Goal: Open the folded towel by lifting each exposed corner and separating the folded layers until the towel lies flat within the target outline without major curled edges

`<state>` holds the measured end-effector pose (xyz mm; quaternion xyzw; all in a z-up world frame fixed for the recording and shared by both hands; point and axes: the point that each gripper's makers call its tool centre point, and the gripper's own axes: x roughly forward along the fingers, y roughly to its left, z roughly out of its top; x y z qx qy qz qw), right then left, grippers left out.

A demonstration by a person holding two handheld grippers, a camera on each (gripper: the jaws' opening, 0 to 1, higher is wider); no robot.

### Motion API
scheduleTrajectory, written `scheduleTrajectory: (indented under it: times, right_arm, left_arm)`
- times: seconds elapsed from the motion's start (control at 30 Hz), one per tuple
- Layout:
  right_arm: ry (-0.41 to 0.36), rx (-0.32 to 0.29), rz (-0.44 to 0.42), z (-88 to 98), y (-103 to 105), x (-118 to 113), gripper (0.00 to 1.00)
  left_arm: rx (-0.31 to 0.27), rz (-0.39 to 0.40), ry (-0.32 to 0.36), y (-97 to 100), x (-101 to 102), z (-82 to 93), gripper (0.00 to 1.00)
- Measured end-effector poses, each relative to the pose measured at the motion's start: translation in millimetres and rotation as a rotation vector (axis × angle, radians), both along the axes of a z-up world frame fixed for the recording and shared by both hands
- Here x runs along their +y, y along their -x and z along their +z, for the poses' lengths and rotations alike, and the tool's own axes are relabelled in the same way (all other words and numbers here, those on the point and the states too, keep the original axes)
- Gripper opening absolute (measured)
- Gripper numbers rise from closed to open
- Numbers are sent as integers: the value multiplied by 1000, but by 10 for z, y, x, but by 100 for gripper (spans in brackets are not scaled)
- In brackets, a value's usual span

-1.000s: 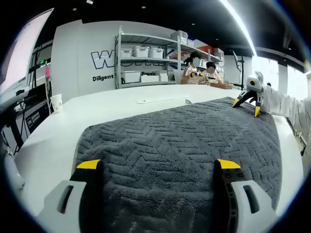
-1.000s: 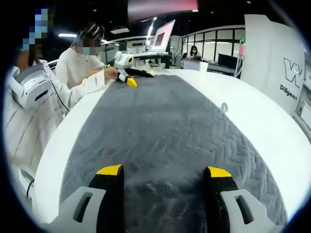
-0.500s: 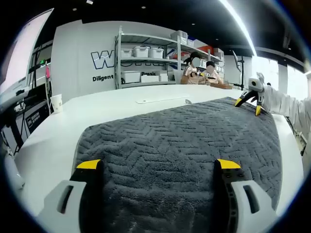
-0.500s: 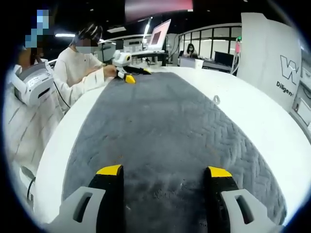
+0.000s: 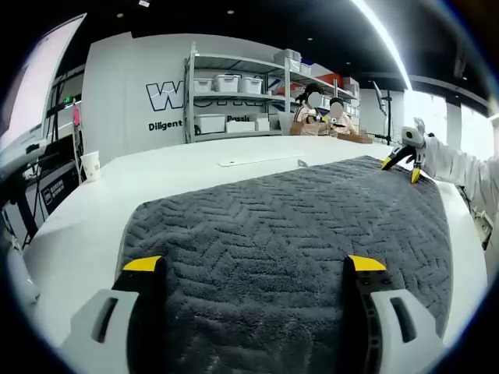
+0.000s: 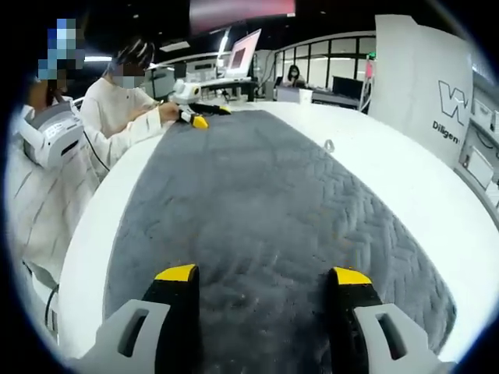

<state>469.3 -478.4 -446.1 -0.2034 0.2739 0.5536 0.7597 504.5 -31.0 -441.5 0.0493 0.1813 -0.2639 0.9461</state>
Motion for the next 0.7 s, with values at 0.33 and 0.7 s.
scheduleTrajectory:
  times: [0.33,0.7]
  right_arm:
    - [4,6,-44,4,-30,-290,64]
    - [-2,16,-77,3,19,-494,63]
  left_arm:
    - [-1,0,1,-6,1,0,93]
    - [-2,0,1,-10,4,0,93]
